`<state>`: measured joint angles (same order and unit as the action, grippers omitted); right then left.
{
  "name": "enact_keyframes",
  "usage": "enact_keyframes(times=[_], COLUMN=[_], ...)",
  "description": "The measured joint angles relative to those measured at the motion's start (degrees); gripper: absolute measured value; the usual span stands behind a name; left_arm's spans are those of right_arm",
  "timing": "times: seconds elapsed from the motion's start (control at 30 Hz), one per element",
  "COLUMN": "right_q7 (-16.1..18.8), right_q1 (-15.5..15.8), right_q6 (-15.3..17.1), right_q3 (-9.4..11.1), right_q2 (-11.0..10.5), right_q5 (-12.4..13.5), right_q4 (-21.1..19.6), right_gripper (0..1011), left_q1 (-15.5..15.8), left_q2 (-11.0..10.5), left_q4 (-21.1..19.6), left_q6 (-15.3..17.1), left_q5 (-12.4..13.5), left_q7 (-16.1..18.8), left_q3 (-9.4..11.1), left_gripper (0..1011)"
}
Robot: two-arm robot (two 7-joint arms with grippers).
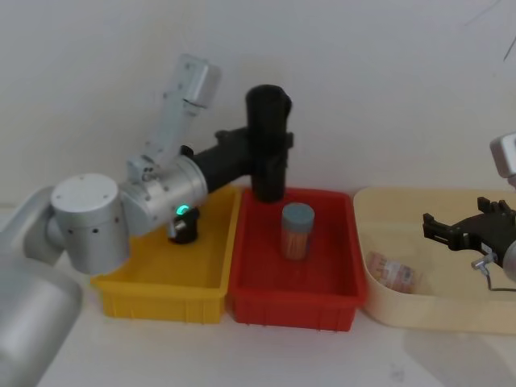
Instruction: Pick up the garbage bag with the one hand and transfer it to the other hand.
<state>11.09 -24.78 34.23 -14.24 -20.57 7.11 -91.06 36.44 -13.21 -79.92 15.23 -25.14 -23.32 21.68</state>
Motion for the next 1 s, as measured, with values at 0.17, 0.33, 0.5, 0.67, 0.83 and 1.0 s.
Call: enact_keyframes(times=[0.17,0.33,0.5,0.67,0.83,1.0], right_q7=[0.0,0.0,0.0,0.0,0.5,2.0], right_q1=[0.0,0.0,0.0,0.0,0.0,-0.2], right_q6=[0.0,0.0,0.0,0.0,0.0,-0.4], right_q3=[0.0,0.0,0.0,0.0,0.1,0.1], right_q2=[0.0,0.0,0.0,0.0,0.1,0.3], right_q5=[0.0,0.0,0.0,0.0,0.1,1.0], right_q4=[0.0,0.0,0.0,0.0,0.0,0.0], right_gripper=[999,999,999,999,999,999], left_q1=[2.6,4.4,6.1,7.2,7.9,8.4], left_q2=[2.1,3.4,4.8,5.7,6.2,6.6], left_q4=[4.7,8.1,11.4,13.6,14.8,15.8], left_q6=[-0.8,-1.5,-2.5,-3.3,-3.8,-4.1], left_q5=[-0.4,-0.5,-0.7,-0.8,-0.9,-0.9], left_q7=[-2.9,-4.7,-6.4,-7.4,-8.0,-8.5], left_q3=[2.4,4.1,5.6,6.6,7.2,7.7], left_gripper=[403,403,403,403,403,403])
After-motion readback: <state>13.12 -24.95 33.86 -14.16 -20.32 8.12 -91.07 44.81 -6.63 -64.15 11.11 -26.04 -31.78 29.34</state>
